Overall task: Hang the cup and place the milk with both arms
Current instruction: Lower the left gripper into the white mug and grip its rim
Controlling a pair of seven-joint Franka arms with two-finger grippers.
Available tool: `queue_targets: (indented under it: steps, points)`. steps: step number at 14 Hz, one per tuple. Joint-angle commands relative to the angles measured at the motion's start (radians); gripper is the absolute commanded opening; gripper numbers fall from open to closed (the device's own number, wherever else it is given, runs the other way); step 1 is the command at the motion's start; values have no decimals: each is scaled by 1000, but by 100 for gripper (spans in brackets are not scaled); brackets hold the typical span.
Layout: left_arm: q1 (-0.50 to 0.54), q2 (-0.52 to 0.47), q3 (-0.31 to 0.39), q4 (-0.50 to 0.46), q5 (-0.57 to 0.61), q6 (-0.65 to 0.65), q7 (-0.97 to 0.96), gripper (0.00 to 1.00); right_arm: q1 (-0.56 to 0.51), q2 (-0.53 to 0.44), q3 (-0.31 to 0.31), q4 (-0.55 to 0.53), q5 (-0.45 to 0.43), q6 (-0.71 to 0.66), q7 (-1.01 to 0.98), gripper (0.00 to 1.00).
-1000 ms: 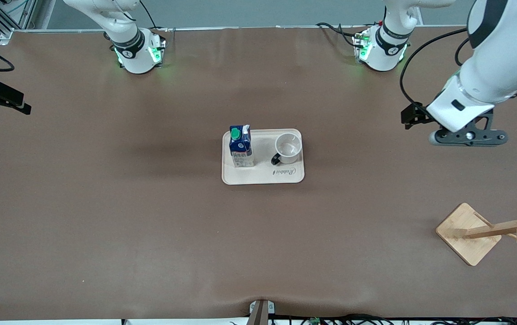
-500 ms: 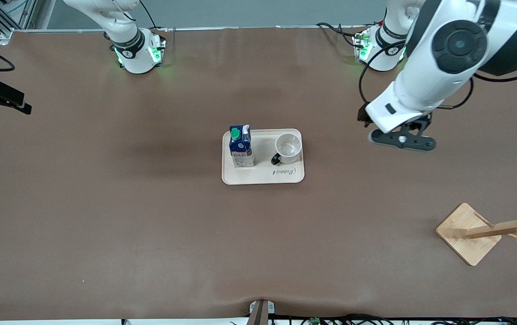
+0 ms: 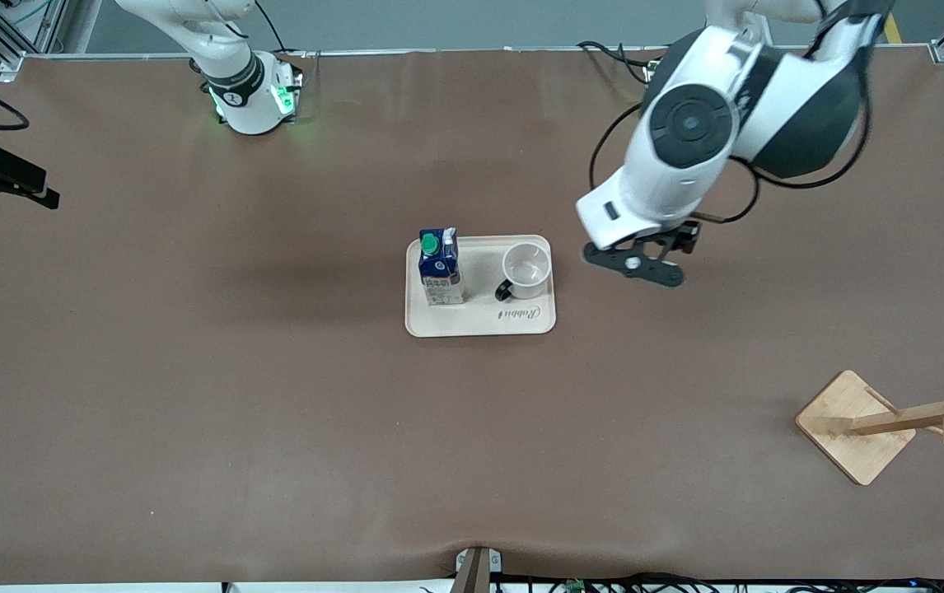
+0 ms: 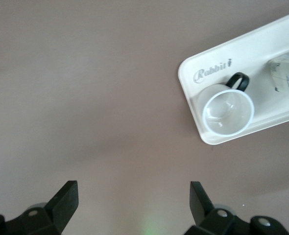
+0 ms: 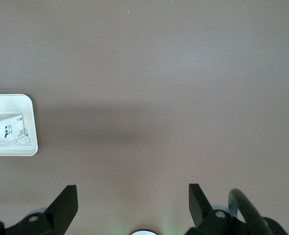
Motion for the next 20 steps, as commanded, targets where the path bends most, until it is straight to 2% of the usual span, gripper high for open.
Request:
queue_targets:
  steps: [1,3,7,9,10,15,17,20]
  points:
    - [-32,46,-6,-44,-7,94,-14,100,-10,16,8,27,16,-7,-13,100]
    - [-36,34,-21,-151,-5,216,-10,100,-11,16,8,27,29,-7,-13,100]
    - [-39,44,-35,-289,1,424,7,100,-8,28,8,27,35,-10,-11,100]
    - [-41,63,-59,-328,4,476,13,100,-8,28,8,27,33,-12,-14,100]
    - [-39,73,-69,-336,5,488,23,100,-8,28,8,27,33,-10,-16,100]
    - [-43,141,-70,-328,10,571,144,86,-2,65,8,14,33,-19,-30,100]
    - [-43,164,-70,-325,21,596,153,79,-11,105,6,14,36,-38,-17,100]
    - [-55,195,-69,-322,27,642,155,73,-18,117,3,12,35,-79,-19,100]
